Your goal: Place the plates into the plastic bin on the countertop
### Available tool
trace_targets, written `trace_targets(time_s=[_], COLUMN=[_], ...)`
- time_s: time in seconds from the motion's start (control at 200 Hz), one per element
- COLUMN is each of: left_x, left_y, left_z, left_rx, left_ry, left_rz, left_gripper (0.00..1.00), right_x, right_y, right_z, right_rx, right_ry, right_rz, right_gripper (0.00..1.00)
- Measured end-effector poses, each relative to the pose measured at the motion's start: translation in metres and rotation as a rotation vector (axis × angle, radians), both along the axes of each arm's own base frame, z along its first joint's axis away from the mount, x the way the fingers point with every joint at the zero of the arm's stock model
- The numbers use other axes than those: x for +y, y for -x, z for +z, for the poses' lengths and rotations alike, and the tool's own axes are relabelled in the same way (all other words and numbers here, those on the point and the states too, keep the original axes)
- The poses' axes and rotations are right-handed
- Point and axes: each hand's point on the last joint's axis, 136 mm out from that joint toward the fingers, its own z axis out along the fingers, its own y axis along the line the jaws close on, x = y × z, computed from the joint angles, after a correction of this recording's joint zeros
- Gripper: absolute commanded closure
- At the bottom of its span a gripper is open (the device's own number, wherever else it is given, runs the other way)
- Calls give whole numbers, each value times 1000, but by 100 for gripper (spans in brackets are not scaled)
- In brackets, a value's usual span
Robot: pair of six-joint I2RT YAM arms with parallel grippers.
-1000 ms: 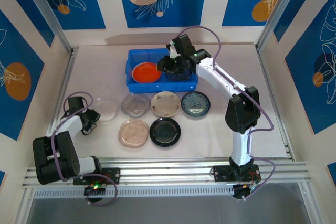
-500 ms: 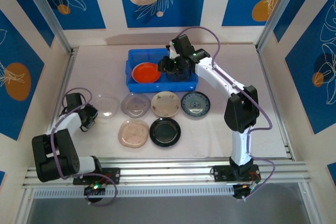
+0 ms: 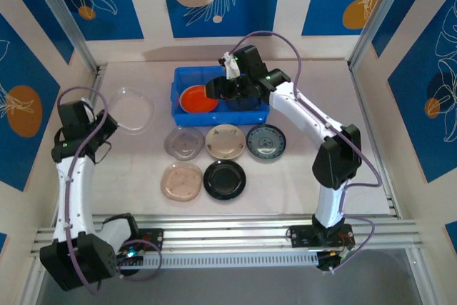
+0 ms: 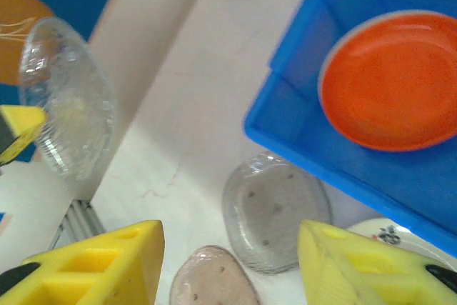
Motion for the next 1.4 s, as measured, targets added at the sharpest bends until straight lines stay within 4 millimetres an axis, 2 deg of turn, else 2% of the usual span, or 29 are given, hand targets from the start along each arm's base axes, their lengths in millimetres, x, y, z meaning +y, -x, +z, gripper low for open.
trace_targets(time_s=[0.165, 0.39, 0.555, 0.74, 0.94, 1.041, 1.081, 1.121, 1.186, 1.236, 1.271, 1.336, 1.401], left_x=[-44, -115, -148, -164, -170, -171, -171, -172, -172, -173, -173, -174, -177], left_y=[-8, -10, -11, -11, -15, -17, -17, -17, -18, -18, -19, -23, -27], left_z=[14, 30, 23, 13, 18, 22, 23, 23, 21, 21, 20, 19, 18], left_rx=[14, 12, 39, 69, 57, 46, 44, 44, 48, 49, 54, 51, 53], left_ry=[49, 35, 17, 7, -2, -2, -1, -1, -1, 2, 6, 10, 19], left_rz=[-192, -442, -544, -584, -594, -596, -596, -596, -595, -594, -590, -581, -574], left_gripper=[100, 100, 100, 100, 100, 100, 100, 100, 100, 77, 69, 63, 67], right_x=[6, 11, 13, 14, 12, 12, 12, 12, 10, 8, 7, 6, 6], right_y=[12, 19, 21, 23, 26, 26, 25, 25, 22, 21, 21, 19, 19], right_z=[24, 25, 25, 25, 15, 8, 5, 2, -3, -7, -9, -11, -17], right_rx=[-69, -80, -79, -77, -48, -32, -25, -22, -18, -9, -4, 15, 53], right_ry=[-49, -58, -59, -59, -40, -30, -27, -22, -7, -3, -2, -17, -45], right_rz=[62, 104, 116, 125, 124, 124, 120, 119, 104, 95, 94, 84, 80], right_gripper=[47, 48, 48, 52, 55, 70, 82, 100, 100, 100, 100, 100, 100])
